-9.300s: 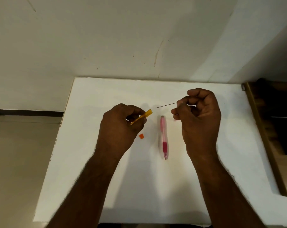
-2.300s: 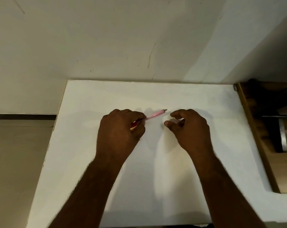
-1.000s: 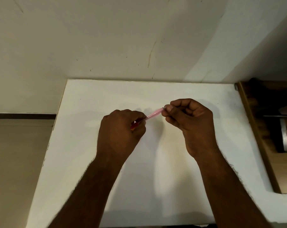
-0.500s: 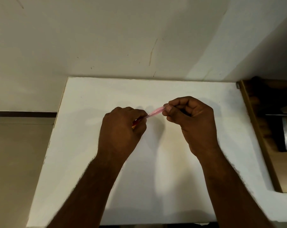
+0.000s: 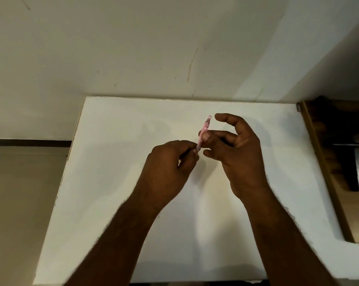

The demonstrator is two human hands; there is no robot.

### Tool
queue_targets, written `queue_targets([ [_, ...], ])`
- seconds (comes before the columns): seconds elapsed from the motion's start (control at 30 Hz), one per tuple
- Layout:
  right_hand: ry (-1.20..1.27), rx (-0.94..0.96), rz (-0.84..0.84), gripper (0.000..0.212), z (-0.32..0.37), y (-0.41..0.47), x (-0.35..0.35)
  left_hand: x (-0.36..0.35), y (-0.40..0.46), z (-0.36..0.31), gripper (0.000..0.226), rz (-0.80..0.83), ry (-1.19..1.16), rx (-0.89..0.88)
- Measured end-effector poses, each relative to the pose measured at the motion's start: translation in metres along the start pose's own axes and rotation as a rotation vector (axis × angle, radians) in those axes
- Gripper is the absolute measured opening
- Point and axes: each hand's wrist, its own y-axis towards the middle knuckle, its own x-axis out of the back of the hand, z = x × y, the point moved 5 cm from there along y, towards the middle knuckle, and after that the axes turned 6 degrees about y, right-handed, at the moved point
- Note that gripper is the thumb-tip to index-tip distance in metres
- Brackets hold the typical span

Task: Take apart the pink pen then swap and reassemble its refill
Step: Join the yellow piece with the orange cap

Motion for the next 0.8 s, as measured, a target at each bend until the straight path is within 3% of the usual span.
queue_targets([
  [0.17,-0.126,0.047,-0.101,0.023,-0.004,0.001,0.004,0.003,0.001,0.000,0.021,-0.018,0.092,-0.036],
  [0.3,-0.537,0.143,-0.185,0.017,-0.009,0.002,0.008,0.021,0.003,0.019,0.015,-0.172,0.142,0.092],
  [0.53,-0.812,0.146,-0.169,0.015,-0.024,-0.002,0.000,0.022,0.002,0.036,0.010,-0.175,0.217,0.238],
  [0.8,-1.011,0.215,-0.116,0.023,-0.025,-0.003,-0.006,0.025,0.004,0.043,0.010,-0.177,0.247,0.275],
])
